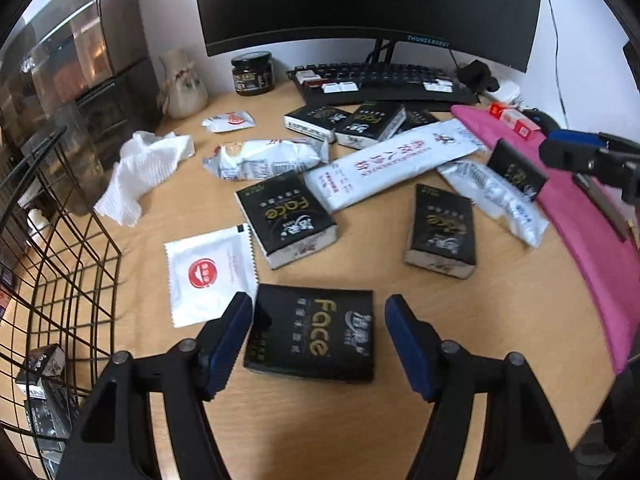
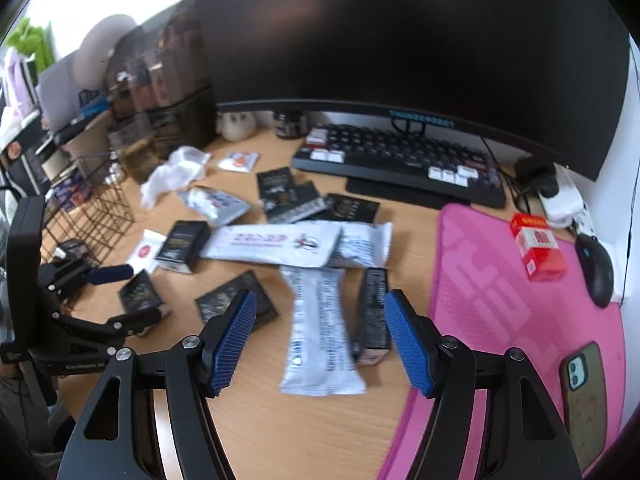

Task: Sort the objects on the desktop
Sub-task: 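Grasp a Face tissue pack with the left gripper while the right grasps a slim black box, then carry both items over the wire basket and release them, then grasp a Face tissue pack with the left gripper while the right grasps a white snack bar, then carry the tissue pack and snack bar over the basket and release both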

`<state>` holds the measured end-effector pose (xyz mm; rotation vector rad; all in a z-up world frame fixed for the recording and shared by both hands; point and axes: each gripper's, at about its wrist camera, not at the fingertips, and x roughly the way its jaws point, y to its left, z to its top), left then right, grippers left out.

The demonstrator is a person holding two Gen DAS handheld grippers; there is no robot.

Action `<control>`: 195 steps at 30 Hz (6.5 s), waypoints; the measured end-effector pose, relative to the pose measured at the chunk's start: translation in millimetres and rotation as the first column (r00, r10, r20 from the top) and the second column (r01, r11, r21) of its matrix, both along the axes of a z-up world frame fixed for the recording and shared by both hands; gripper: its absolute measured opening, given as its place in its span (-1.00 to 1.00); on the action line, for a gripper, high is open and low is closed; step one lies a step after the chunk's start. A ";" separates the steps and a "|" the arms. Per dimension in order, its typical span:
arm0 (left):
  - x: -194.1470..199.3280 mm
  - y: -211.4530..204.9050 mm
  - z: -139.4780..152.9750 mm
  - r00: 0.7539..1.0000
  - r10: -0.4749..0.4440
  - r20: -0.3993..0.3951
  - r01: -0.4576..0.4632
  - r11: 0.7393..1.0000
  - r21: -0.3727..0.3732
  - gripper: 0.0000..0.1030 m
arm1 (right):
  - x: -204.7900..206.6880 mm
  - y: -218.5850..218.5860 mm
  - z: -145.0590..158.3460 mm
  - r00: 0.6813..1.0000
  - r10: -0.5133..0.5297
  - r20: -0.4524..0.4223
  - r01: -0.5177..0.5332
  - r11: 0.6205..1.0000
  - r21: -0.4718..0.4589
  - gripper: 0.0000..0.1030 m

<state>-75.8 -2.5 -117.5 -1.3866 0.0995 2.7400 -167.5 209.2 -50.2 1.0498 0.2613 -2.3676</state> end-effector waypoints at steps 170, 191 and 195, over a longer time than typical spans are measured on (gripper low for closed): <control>-24.1 35.0 25.7 0.991 -0.121 -0.056 0.123 0.991 0.047 0.02 | -14.3 -26.9 -50.4 0.994 -0.002 0.111 -0.006 0.997 0.073 -0.33; 51.2 -16.1 114.8 0.963 0.037 -0.266 -0.028 0.999 0.039 0.02 | 61.3 -73.8 47.8 0.980 0.171 -0.103 -0.179 0.982 -0.066 -0.32; 68.1 -38.9 121.3 0.954 0.105 -0.282 -0.098 0.994 0.038 0.01 | 77.6 -100.5 53.8 0.962 0.246 -0.122 -0.256 0.964 -0.071 -0.32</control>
